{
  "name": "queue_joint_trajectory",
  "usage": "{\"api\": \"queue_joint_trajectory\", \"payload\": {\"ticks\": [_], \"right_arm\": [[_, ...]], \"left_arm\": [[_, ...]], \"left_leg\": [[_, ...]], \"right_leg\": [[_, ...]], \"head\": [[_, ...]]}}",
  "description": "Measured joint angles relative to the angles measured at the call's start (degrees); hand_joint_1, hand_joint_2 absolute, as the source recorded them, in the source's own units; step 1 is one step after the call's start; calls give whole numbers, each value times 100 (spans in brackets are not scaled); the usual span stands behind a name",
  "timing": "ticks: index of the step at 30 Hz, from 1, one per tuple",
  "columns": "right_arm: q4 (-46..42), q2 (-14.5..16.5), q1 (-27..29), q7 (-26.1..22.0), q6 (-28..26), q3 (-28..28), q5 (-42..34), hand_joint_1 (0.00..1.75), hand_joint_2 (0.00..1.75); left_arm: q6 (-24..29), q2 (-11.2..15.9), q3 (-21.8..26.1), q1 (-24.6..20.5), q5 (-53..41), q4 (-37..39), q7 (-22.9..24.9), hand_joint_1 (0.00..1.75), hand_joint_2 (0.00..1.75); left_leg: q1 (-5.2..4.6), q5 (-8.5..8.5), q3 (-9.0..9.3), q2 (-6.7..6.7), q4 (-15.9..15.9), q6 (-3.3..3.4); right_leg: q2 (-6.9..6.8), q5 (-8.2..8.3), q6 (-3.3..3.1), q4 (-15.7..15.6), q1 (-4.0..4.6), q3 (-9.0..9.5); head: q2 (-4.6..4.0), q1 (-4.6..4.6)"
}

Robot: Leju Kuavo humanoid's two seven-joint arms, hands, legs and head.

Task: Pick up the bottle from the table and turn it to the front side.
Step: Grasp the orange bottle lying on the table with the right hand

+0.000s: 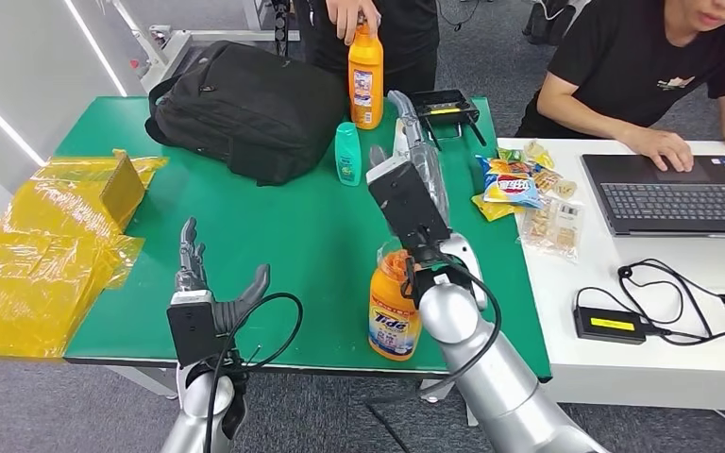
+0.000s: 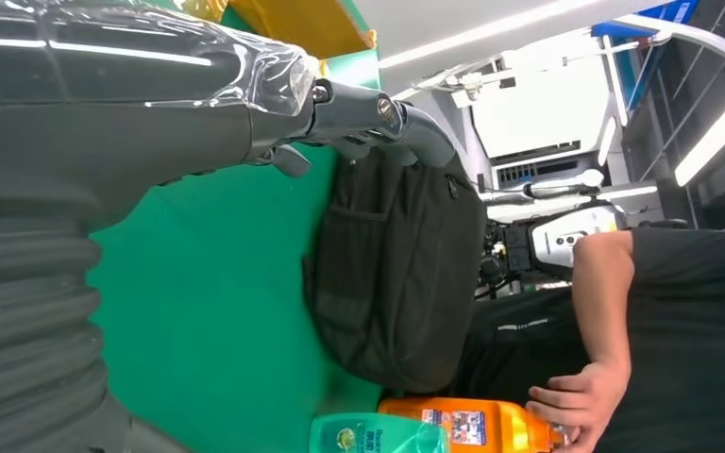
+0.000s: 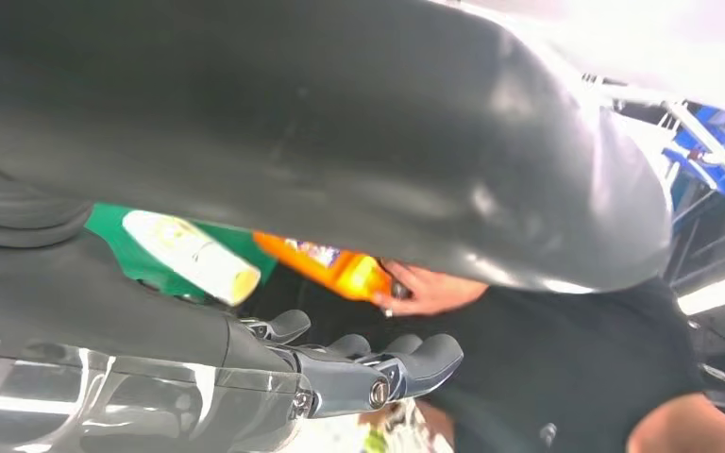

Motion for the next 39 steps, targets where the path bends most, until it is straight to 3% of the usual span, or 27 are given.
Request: {"api": "queue_joint_trajectory", "payload": {"ticks": [14, 26, 39], "right_arm": [[-345, 19, 307, 64, -228, -2, 662, 0, 0], [-697, 69, 709, -249, -240, -74, 124, 0, 0], [-1025, 91, 1028, -430, -442, -74, 140, 0, 0]], "left_arm": [[-66, -57, 59, 2, 19, 26, 6, 0, 175], [-103, -110, 216, -37, 36, 145, 5, 0, 175], [-76, -148, 349, -93, 66, 241, 5, 0, 175]], "left_leg": [[0, 0, -1, -2, 0, 0], [0, 0, -2, -2, 0, 0], [0, 0, -3, -2, 0, 0]], "right_leg": [[-1, 0, 0, 0, 0, 0], [-1, 0, 0, 0, 0, -2], [-2, 0, 0, 0, 0, -2]], "head": [[0, 0], [0, -1], [0, -1]]}}
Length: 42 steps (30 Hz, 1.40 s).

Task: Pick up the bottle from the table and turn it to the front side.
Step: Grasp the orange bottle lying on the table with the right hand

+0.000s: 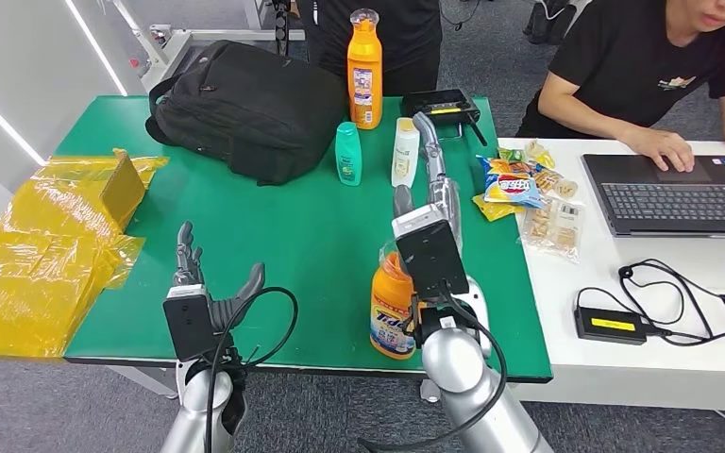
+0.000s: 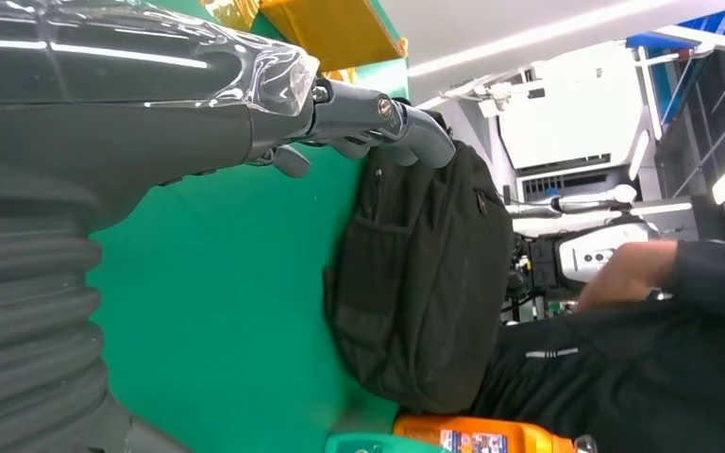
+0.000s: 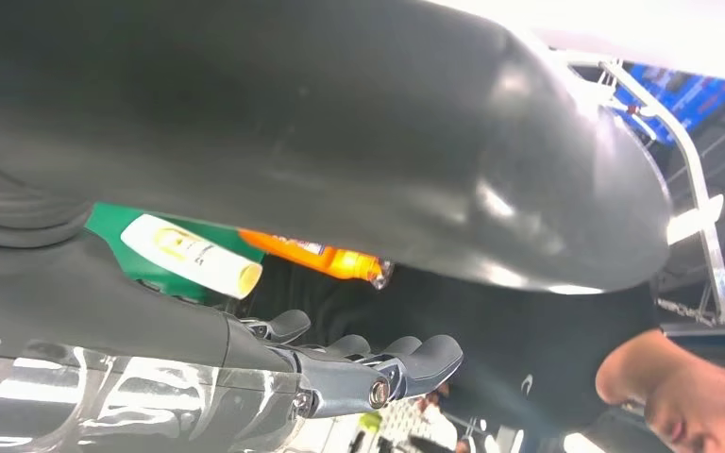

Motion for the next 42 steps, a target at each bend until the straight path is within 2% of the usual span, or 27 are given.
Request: {"api": "queue_joint_trajectory", "payload": {"ticks": [18, 22, 32, 36, 42], "right_arm": [[-231, 20, 232, 287, -895, 63, 1387, 0, 0], [-206, 19, 257, 379, -851, 61, 1224, 0, 175], [57, 17, 464, 259, -707, -195, 886, 0, 175], [97, 17, 632, 255, -630, -305, 892, 0, 175], [152, 18, 706, 288, -508, -329, 932, 0, 175]], "left_arm": [[2, -7, 264, 19, 105, 0, 0, 0, 175], [-21, -7, 286, 19, 168, 0, -20, 0, 175], [57, 18, 388, 212, 121, -108, -65, 0, 175], [60, 28, 426, 299, 103, -213, -47, 0, 0], [40, 42, 481, 310, 100, -236, -26, 0, 0]], "left_leg": [[0, 0, -1, -1, -1, 0], [0, 0, -2, -1, -1, 0], [0, 0, -3, -2, -1, 0], [0, -1, -5, -2, -2, 0], [0, 0, -4, -2, -2, 0]], "right_leg": [[-1, 0, 0, 1, 0, 0], [-1, 0, 0, 0, 0, 0], [-2, -1, 0, 0, 0, -1], [-2, -1, 0, -1, 0, -3], [-2, -1, 0, -1, 0, -2]], "head": [[0, 1], [0, 1], [0, 1], [0, 1], [0, 1]]}}
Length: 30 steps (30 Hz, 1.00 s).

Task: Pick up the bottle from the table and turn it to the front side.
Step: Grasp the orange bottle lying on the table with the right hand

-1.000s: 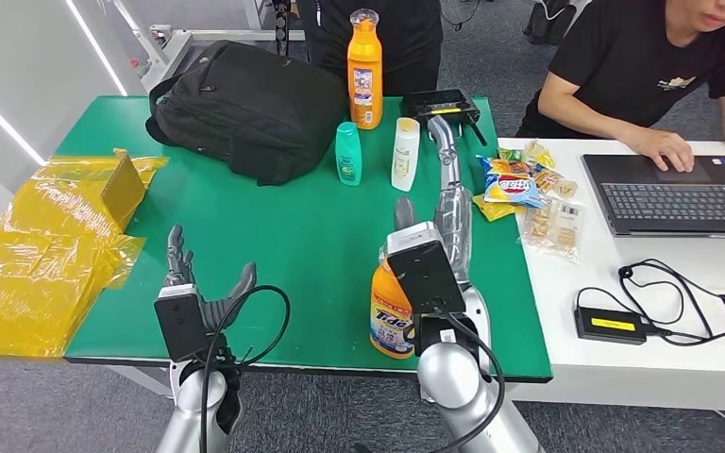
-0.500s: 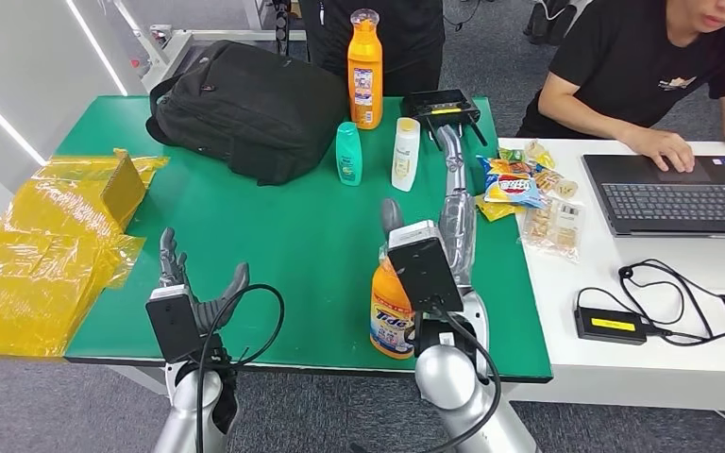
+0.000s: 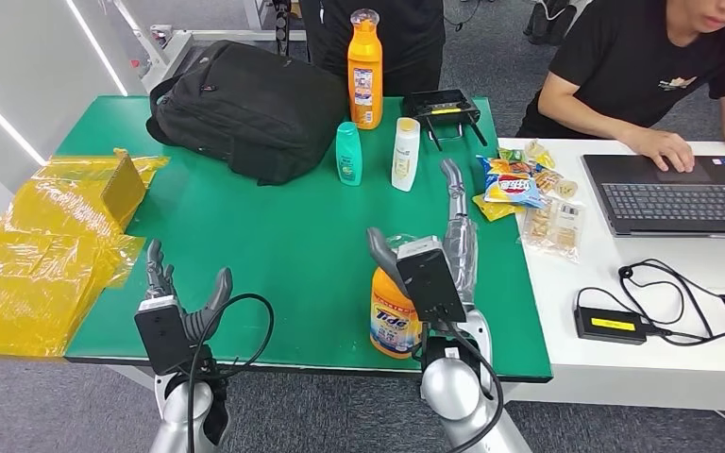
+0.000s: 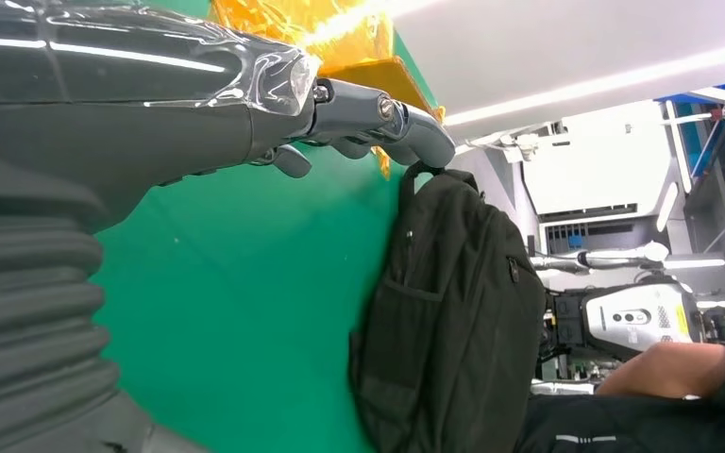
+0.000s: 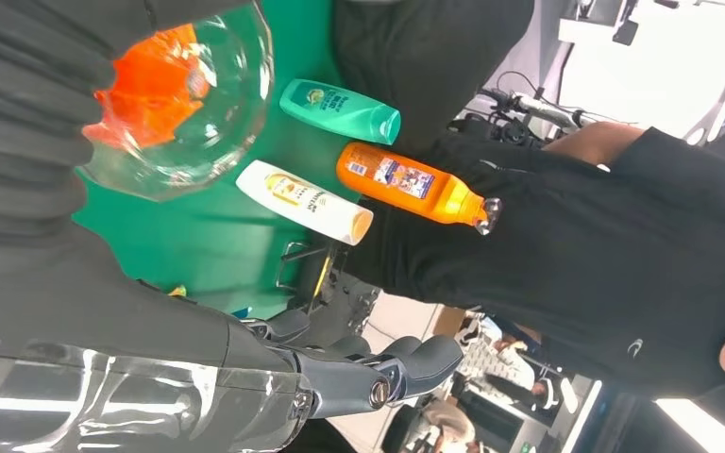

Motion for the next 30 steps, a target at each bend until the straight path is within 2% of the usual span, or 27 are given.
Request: {"api": "queue_joint_trajectory", "payload": {"ticks": [1, 5, 18, 30], "right_arm": [[3, 1, 1, 9, 24, -1, 17, 0, 175], [12, 17, 9, 86, 127, -1, 105, 0, 175], [92, 32, 87, 196, 301, -1, 150, 0, 175], [225, 47, 90, 167, 600, -1, -130, 0, 175]], "left_arm": [[-7, 0, 8, 0, 1, 0, 8, 0, 0], [-35, 0, 25, -2, 12, 0, 54, 0, 175], [-79, 0, 35, -6, 42, 0, 72, 0, 175], [-41, 4, 35, -11, 120, 9, 72, 0, 175]], "left_leg": [[0, 0, 0, 0, 0, 0], [0, 0, 1, 0, 0, 0], [0, 0, 0, 0, 0, 0], [0, 0, 0, 0, 0, 0]], "right_leg": [[0, 0, 0, 0, 0, 0], [0, 0, 0, 0, 0, 0], [0, 0, 0, -1, 0, 0], [0, 0, 0, 0, 0, 0]], "head": [[0, 0], [0, 1], [0, 1], [0, 1]]}}
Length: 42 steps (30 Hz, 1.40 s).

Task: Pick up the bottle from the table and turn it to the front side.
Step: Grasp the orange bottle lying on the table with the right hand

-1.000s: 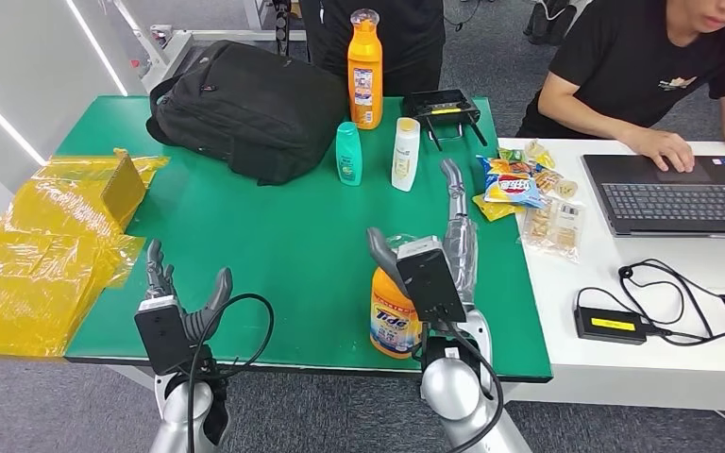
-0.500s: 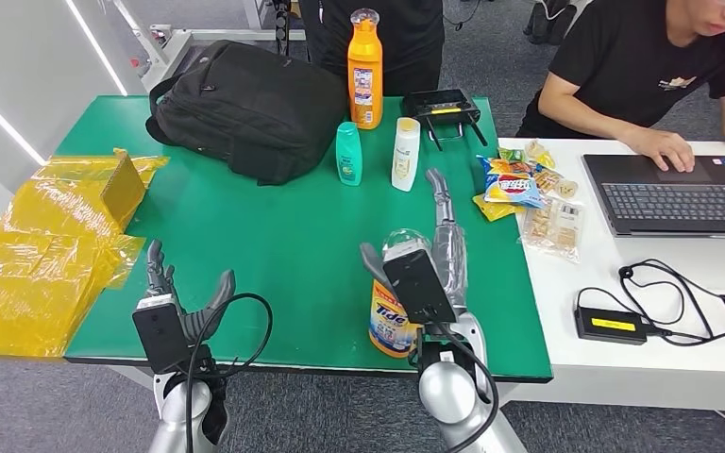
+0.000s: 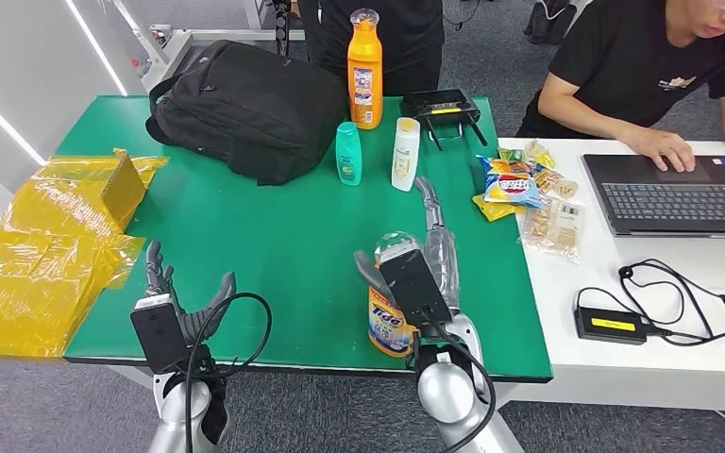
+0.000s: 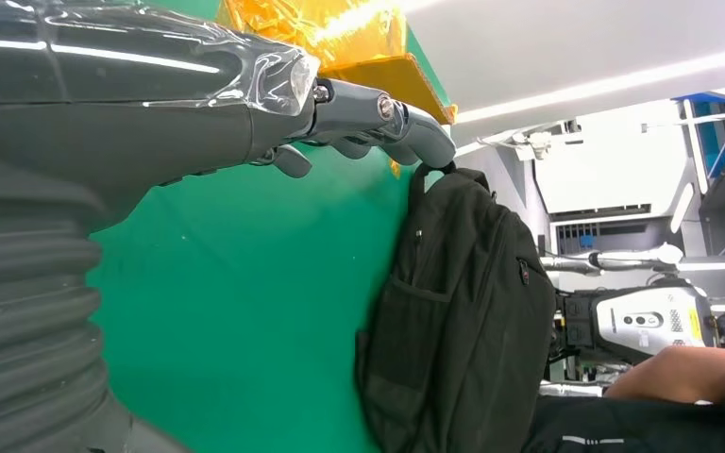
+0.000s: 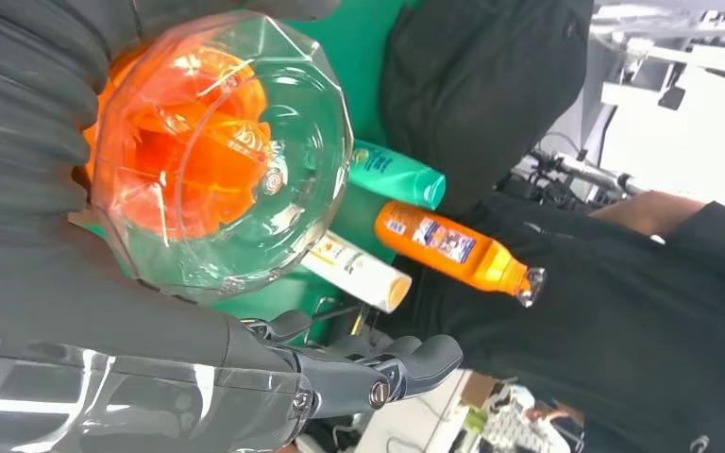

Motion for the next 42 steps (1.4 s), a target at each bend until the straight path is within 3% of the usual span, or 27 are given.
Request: {"api": "queue_joint_trajectory", "payload": {"ticks": [4, 7, 8, 37, 41, 42], "right_arm": [[2, 18, 0, -46, 110, 0, -201, 7, 175], [13, 29, 0, -79, 182, 0, -363, 138, 175], [21, 30, 0, -83, 205, 0, -407, 175, 175], [112, 108, 54, -330, 638, 0, -697, 175, 175], [157, 107, -37, -599, 640, -37, -746, 175, 175], [183, 105, -127, -680, 629, -72, -738, 175, 175]], "left_arm": [[5, 0, 1, -7, 1, 0, 0, 0, 175], [14, 2, 1, -17, 0, -1, 0, 0, 175], [18, 2, 1, -18, -3, -1, 1, 0, 175], [170, 31, 1, 175, -316, -396, 19, 0, 175], [89, 29, -30, 202, -711, -403, 20, 0, 0], [-2, 28, -67, 203, -812, -409, 21, 0, 0]], "left_leg": [[0, 0, 0, 1, 0, 0], [0, 0, 0, 1, 0, 0], [0, 0, 0, 1, 0, 0], [0, 0, 0, 0, 0, 0], [0, 0, -5, 0, 0, 0], [0, 1, -6, 0, 1, 1]], "right_leg": [[0, 0, 0, 0, 0, 0], [0, 0, 0, 0, 0, 0], [0, 0, 0, 0, 0, 0], [0, 0, 0, 1, 0, 0], [0, 0, 0, 1, 0, -6], [0, 1, 0, 1, 0, -8]], "head": [[0, -1], [0, -1], [0, -1], [0, 0], [0, -1], [0, -1]]}}
